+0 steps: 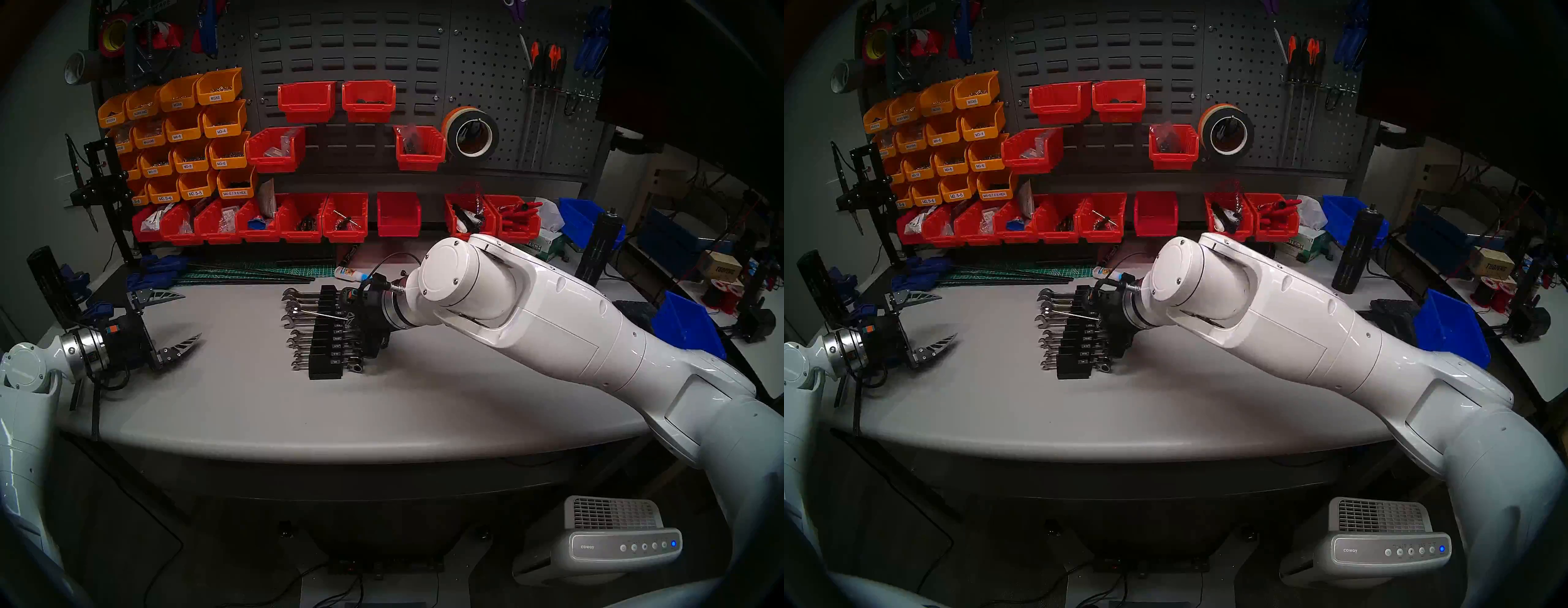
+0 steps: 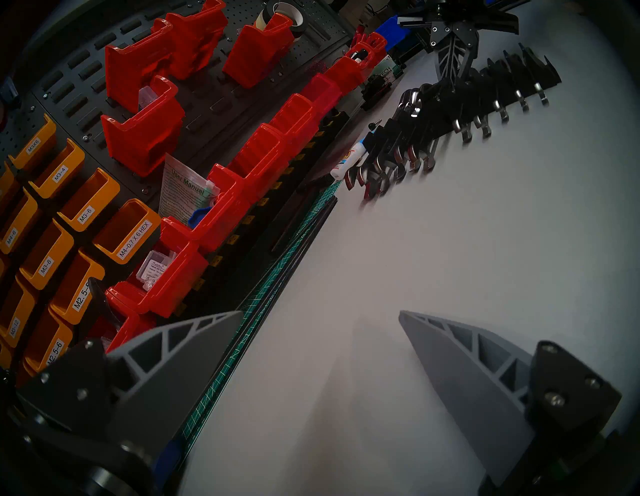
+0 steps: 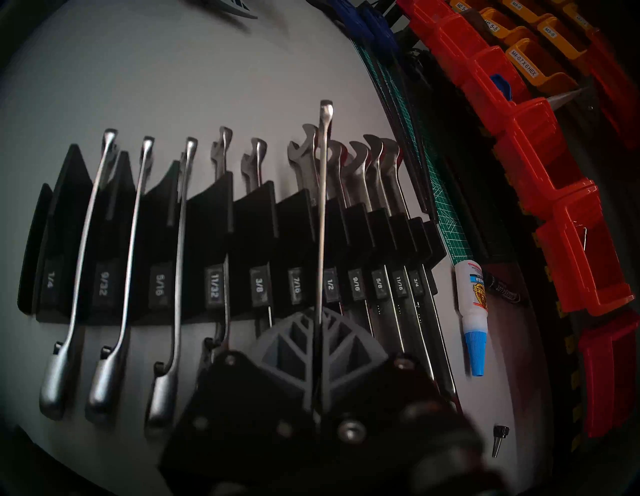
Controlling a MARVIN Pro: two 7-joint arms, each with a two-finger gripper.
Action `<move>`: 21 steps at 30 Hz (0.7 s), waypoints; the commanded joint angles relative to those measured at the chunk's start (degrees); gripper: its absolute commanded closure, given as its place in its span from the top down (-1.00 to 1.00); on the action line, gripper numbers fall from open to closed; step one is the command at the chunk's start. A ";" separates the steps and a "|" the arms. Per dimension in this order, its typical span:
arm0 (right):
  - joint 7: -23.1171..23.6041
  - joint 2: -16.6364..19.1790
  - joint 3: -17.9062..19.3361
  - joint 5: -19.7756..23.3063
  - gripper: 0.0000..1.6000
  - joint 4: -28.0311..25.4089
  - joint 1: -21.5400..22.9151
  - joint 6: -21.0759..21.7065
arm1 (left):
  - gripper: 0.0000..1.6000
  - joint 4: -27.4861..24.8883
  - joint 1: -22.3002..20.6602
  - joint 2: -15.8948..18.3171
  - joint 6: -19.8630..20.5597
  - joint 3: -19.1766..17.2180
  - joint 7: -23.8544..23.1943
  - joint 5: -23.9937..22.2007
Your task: Put the wrenches on the table into the correct slot in the case
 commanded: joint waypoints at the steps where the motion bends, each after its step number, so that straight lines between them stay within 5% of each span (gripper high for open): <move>1: 0.66 -1.04 0.74 -1.05 -1.00 0.75 3.55 -0.87 | 1.00 -0.68 -1.00 0.62 0.11 -0.92 0.26 -0.70; 21: 2.64 -3.55 0.85 -2.77 -1.00 3.40 7.07 -1.91 | 1.00 -0.68 -1.01 0.62 0.10 -0.92 0.26 -0.68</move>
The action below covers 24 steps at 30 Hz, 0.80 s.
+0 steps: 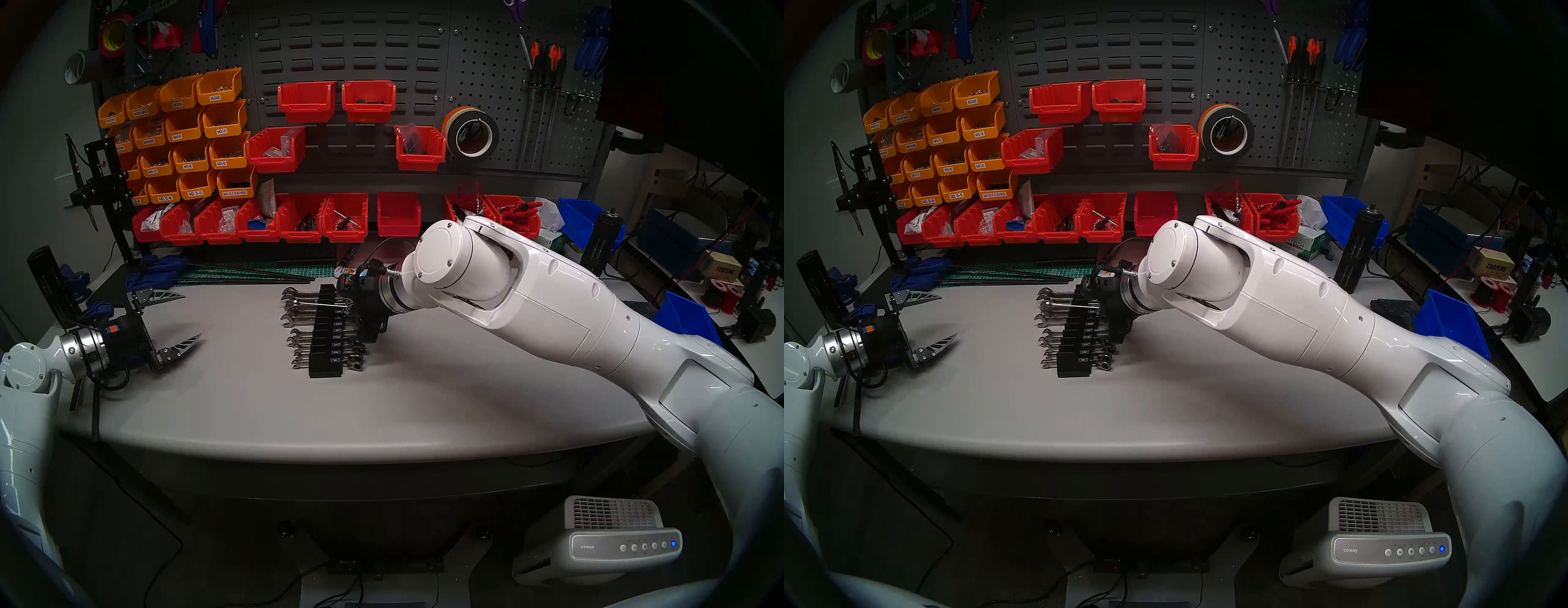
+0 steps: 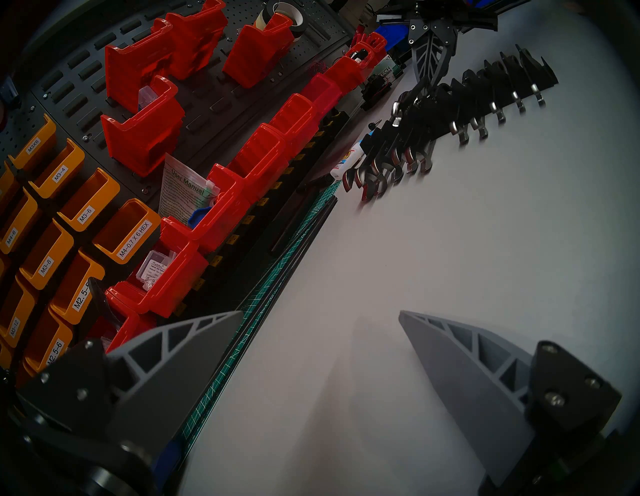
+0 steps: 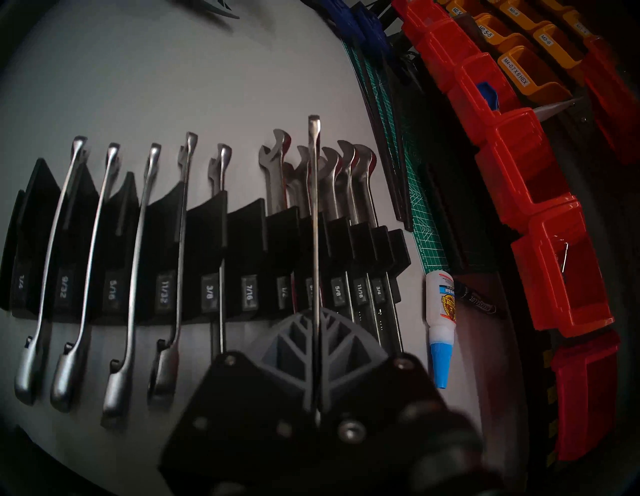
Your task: Put the wrenches on the table into the correct slot in the case
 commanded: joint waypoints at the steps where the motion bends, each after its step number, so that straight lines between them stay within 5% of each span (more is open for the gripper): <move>1: 0.06 -1.54 1.25 -0.61 -1.00 0.11 3.05 -0.42 | 1.00 -0.69 -1.00 0.62 0.12 -0.92 0.26 -0.71; 24: 0.68 -0.98 0.59 -0.56 -1.00 -0.85 1.96 1.16 | 1.00 -0.70 -1.00 0.63 0.16 -0.93 0.24 -0.77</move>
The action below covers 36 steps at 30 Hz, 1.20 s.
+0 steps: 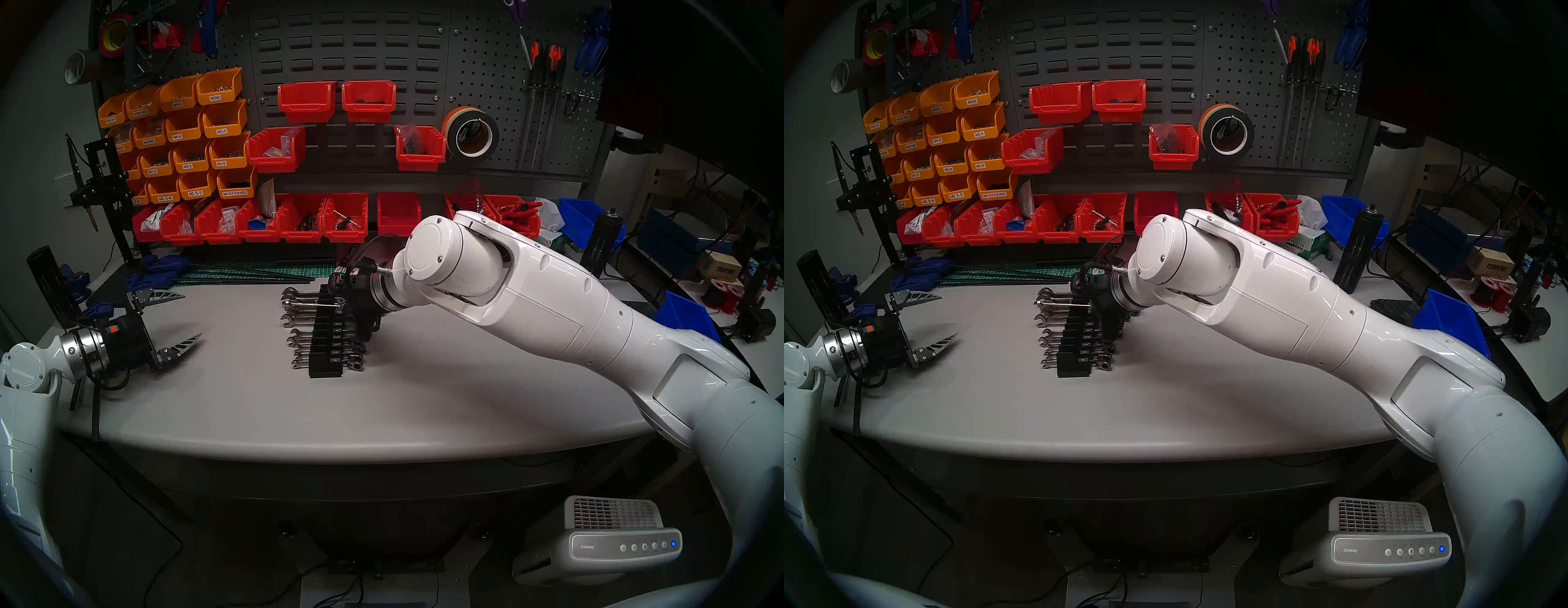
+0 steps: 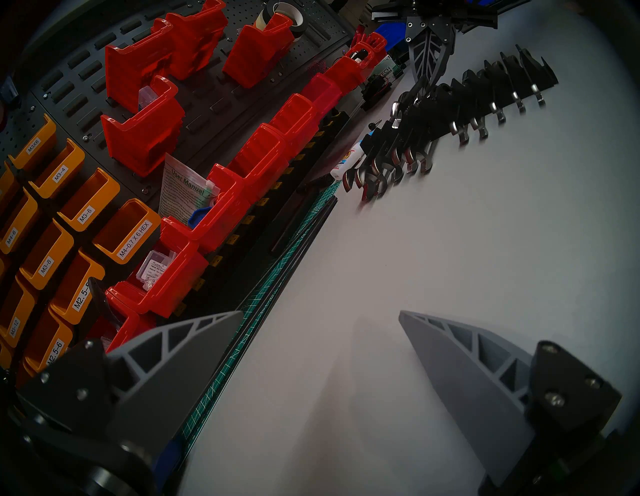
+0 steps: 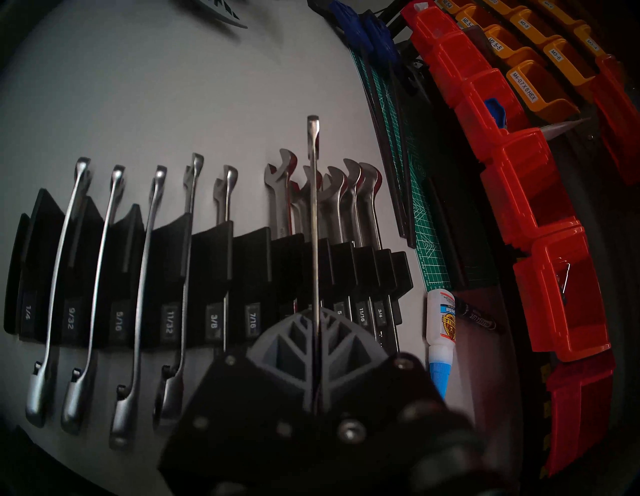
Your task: Put the wrenches on the table into the correct slot in the case
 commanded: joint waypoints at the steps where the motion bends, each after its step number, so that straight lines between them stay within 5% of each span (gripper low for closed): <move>1: -0.24 0.44 1.40 0.03 -1.00 -1.23 1.20 0.26 | 1.00 -0.70 -1.00 0.63 0.15 -0.93 0.24 -0.74; 36: -0.06 0.75 0.23 0.63 -1.00 -0.79 -0.57 -0.52 | 1.00 -0.70 -1.00 0.63 0.16 -0.94 0.23 -0.75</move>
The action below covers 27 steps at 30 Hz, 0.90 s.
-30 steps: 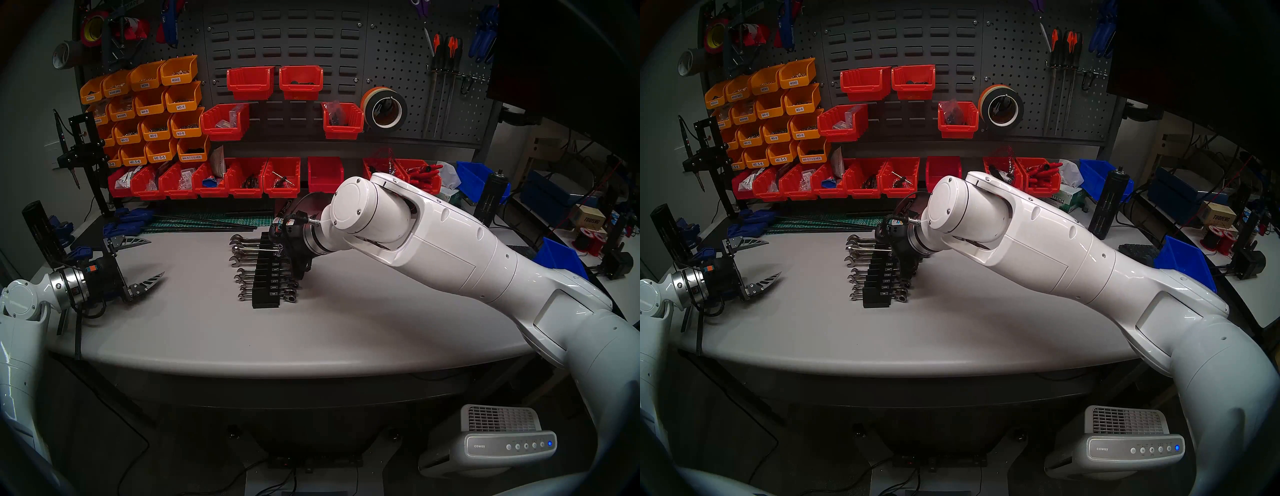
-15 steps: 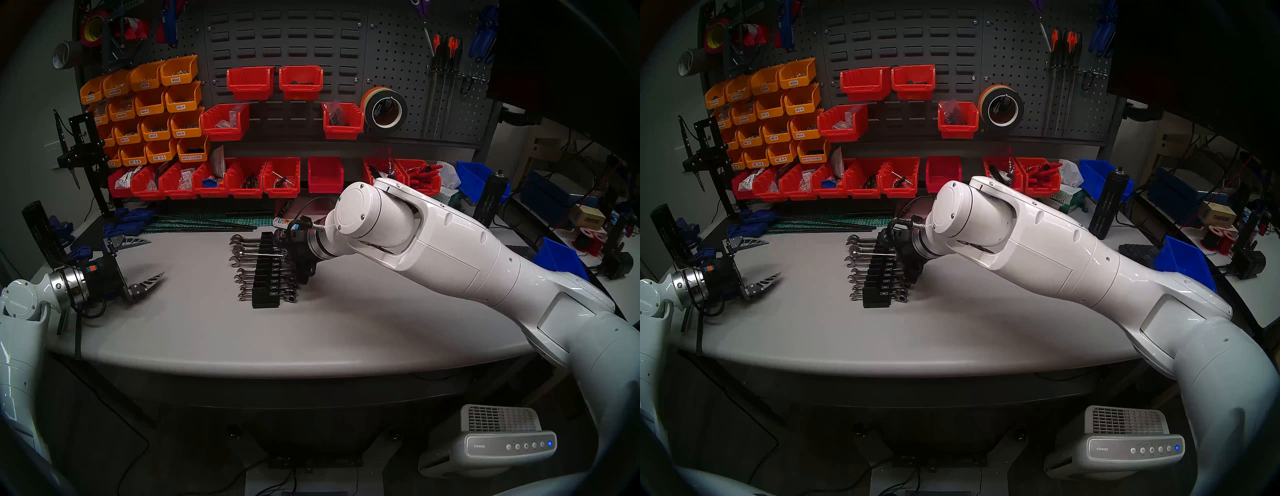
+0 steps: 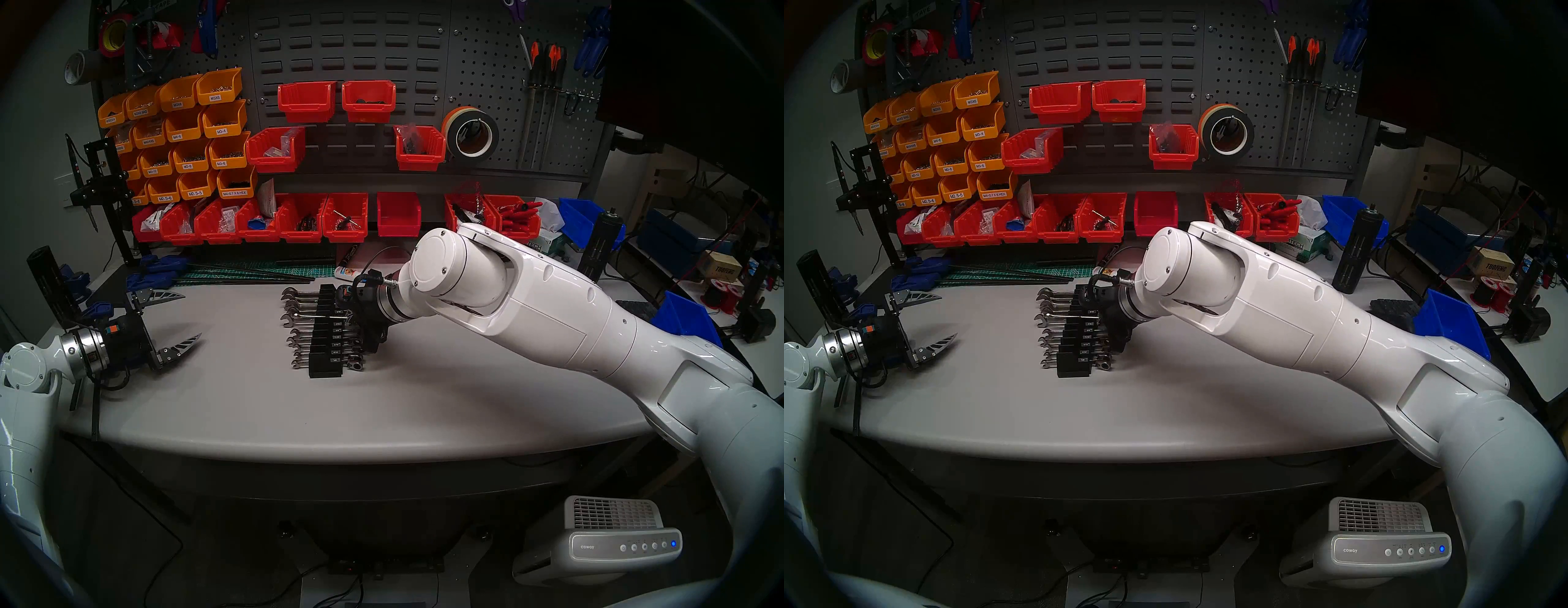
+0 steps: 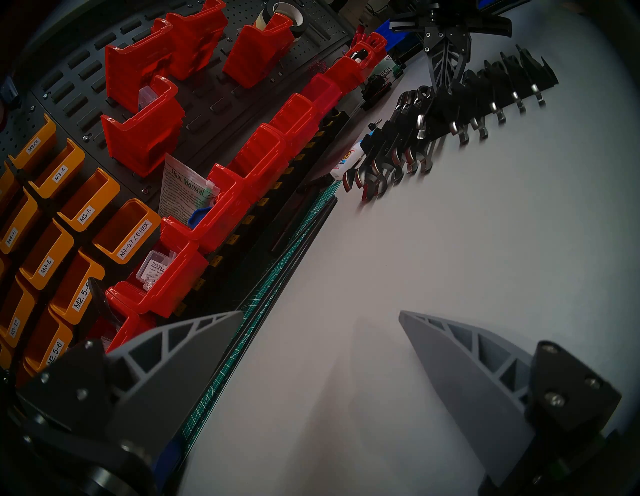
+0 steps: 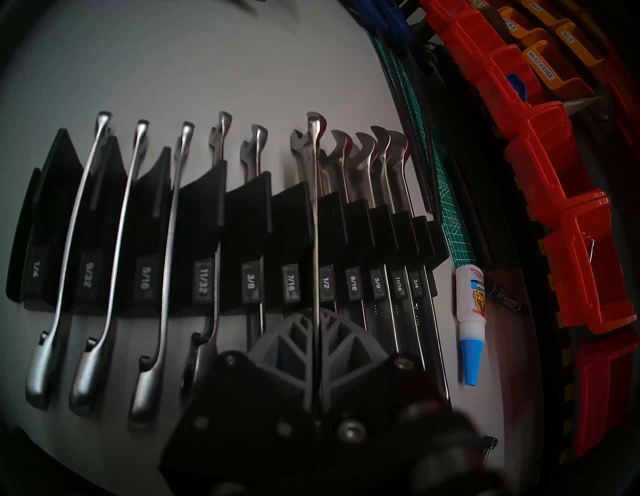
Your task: Put the wrenches on the table into the correct slot in the case
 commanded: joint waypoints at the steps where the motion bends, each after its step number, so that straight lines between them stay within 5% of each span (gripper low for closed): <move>1: -0.32 -0.78 1.05 0.27 -1.00 -0.36 0.77 -0.69 | 1.00 -0.70 -1.00 0.63 0.15 -0.94 0.23 -0.75; 27: -1.07 -0.86 1.16 0.99 -1.00 0.52 0.40 -1.55 | 1.00 -0.70 -1.00 0.63 0.15 -0.94 0.23 -0.75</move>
